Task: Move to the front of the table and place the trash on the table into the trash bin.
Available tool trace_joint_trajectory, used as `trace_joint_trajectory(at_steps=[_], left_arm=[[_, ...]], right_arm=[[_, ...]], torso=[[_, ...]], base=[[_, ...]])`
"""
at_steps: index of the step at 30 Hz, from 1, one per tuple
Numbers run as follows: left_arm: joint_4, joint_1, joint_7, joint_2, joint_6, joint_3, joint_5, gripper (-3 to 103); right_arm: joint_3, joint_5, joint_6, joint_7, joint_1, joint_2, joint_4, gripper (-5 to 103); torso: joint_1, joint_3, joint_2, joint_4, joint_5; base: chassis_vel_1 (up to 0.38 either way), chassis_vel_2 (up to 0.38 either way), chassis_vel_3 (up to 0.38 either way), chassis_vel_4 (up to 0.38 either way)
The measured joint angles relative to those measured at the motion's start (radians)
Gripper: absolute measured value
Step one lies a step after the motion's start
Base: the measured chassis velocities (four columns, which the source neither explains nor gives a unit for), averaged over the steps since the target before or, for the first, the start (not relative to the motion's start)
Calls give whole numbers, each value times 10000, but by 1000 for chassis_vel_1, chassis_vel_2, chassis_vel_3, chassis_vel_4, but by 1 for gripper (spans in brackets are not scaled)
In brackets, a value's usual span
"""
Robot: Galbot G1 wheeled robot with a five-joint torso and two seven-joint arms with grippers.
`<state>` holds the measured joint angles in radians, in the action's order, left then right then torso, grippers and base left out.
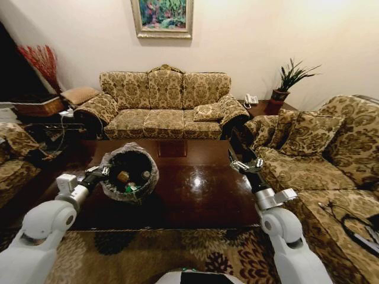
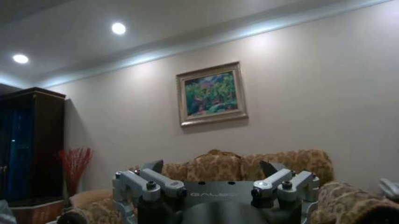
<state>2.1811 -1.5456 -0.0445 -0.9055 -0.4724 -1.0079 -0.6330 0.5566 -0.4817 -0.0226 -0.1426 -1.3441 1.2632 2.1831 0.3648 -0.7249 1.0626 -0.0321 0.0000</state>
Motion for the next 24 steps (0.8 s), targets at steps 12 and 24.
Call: trace_joint_trajectory(at_steps=[12,24], left_arm=[[90,-186,4,-135,85,-86,75,3],[-413,-186,50,-375,375,-1022,79,3]], right_arm=[[-71,3,176,-2,-63,30,1,100],[-242,-195,586,-20,-24,127,-193,100]], torso=[[0,-1,-1,-1,-1],[2,-2,-2,6,19]], base=[[301,290,-319,-279],[88,84,-83,-93]])
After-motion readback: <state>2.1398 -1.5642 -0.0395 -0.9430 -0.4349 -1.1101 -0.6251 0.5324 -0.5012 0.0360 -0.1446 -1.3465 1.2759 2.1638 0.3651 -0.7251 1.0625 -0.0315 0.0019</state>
